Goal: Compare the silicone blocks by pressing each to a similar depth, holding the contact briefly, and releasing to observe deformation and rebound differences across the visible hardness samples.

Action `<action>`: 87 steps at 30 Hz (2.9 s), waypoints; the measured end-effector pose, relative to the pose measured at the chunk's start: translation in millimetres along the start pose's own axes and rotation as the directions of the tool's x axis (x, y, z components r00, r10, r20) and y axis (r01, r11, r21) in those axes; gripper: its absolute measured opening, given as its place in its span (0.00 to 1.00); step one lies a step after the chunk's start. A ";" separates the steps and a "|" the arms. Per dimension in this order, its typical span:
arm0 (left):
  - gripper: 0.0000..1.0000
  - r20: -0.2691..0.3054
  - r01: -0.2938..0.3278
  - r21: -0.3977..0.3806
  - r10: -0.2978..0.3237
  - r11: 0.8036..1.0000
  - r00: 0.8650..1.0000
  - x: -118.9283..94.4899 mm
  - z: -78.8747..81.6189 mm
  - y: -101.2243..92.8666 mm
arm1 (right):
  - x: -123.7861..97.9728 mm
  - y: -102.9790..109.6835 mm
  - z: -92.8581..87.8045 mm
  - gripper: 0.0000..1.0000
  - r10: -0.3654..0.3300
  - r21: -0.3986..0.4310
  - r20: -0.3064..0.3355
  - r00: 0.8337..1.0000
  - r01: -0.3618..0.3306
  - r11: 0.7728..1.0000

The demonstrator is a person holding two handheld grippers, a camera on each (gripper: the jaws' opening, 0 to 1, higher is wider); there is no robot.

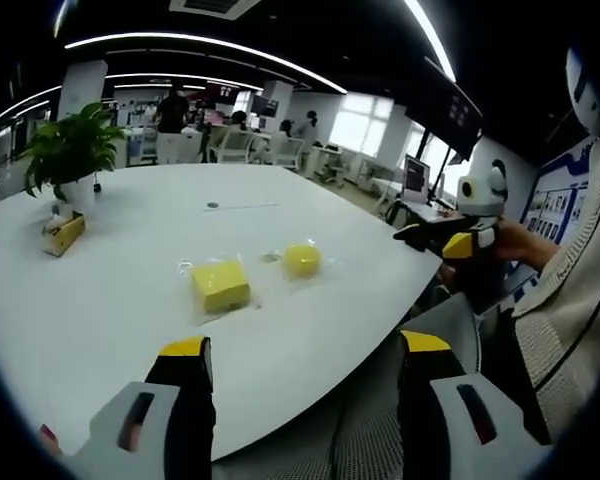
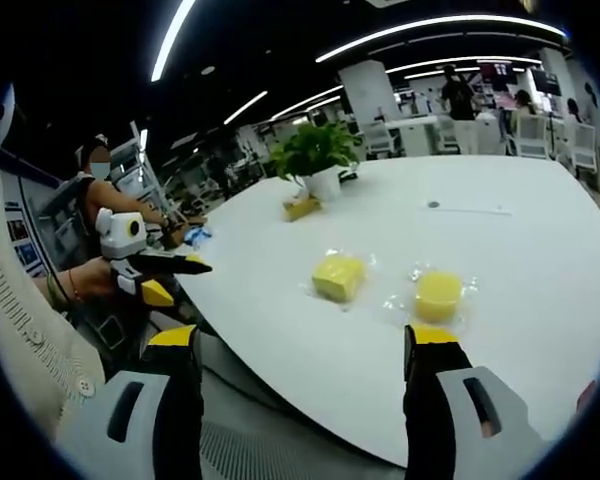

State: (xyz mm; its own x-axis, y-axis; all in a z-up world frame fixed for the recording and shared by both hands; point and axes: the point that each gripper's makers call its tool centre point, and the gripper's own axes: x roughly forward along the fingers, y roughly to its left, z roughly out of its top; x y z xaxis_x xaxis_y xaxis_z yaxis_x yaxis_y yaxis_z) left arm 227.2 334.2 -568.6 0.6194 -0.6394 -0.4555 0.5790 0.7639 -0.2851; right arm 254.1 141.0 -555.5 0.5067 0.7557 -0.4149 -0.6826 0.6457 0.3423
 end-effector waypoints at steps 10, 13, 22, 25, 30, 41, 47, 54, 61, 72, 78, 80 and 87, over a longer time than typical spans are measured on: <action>0.74 -0.004 -0.007 -0.008 0.007 1.000 1.000 -0.5 0.9 2.9 | -1.8 -4.6 0.1 0.79 0.010 -0.004 -0.006 1.000 -0.010 1.000; 0.74 -0.008 -0.006 -0.013 0.005 1.000 1.000 0.4 0.7 3.8 | -3.6 -5.4 1.3 0.80 0.018 0.003 0.002 1.000 -0.018 1.000; 0.74 -0.014 0.007 -0.024 -0.007 1.000 1.000 7.9 6.6 9.2 | -1.6 -8.4 1.3 0.80 0.031 0.019 -0.005 0.999 -0.031 0.999; 0.74 -0.021 0.012 -0.028 -0.013 1.000 1.000 11.4 7.3 12.1 | -0.2 -10.4 2.7 0.80 0.031 0.024 0.002 1.000 -0.031 0.999; 0.76 -0.001 0.008 -0.068 -0.008 0.998 1.000 16.5 12.8 22.7 | 1.5 -16.7 6.4 0.80 0.021 0.035 0.019 1.000 -0.022 0.999; 0.73 0.204 0.094 -0.340 -0.024 0.936 0.979 26.5 48.4 54.2 | 9.5 -28.1 5.8 0.80 -0.008 0.068 -0.004 1.000 0.009 0.998; 0.72 0.271 0.130 -0.449 -0.004 0.884 0.962 39.7 56.4 79.4 | 16.2 -34.8 2.2 0.79 -0.020 0.089 -0.033 0.999 0.023 0.996; 0.71 0.298 0.156 -0.531 0.011 0.833 0.955 63.2 58.5 104.5 | 21.5 -43.9 0.6 0.78 -0.036 0.109 -0.057 0.998 0.042 0.993; 0.70 0.326 0.181 -0.623 0.042 0.761 0.944 85.6 54.8 130.2 | 26.3 -52.3 -1.9 0.78 -0.048 0.126 -0.080 0.996 0.058 0.990; 0.63 0.303 0.134 -0.715 0.131 0.686 0.944 122.7 25.2 192.3 | 34.8 -62.7 -8.6 0.77 -0.060 0.153 -0.127 0.990 0.079 0.985; 0.59 0.262 0.118 -0.738 0.121 0.664 0.957 148.4 8.2 213.6 | 36.8 -68.5 -14.5 0.77 -0.069 0.169 -0.159 0.985 0.096 0.981; 0.57 0.256 0.117 -0.739 0.117 0.663 0.960 155.5 5.7 215.5 | 37.4 -70.4 -16.0 0.77 -0.071 0.173 -0.167 0.983 0.100 0.980; 0.46 0.259 0.144 -0.747 0.085 0.649 0.962 182.0 5.7 212.0 | 41.5 -79.1 -19.3 0.77 -0.079 0.186 -0.194 0.978 0.116 0.976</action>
State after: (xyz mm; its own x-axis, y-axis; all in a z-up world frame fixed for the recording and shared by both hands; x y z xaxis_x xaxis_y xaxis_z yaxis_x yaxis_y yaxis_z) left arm 465.7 379.3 -707.1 0.7824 -0.5729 -0.2441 0.0688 0.4691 -0.8804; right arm 319.0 119.1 -616.1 0.4476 0.6666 -0.5961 -0.5093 0.7379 0.4428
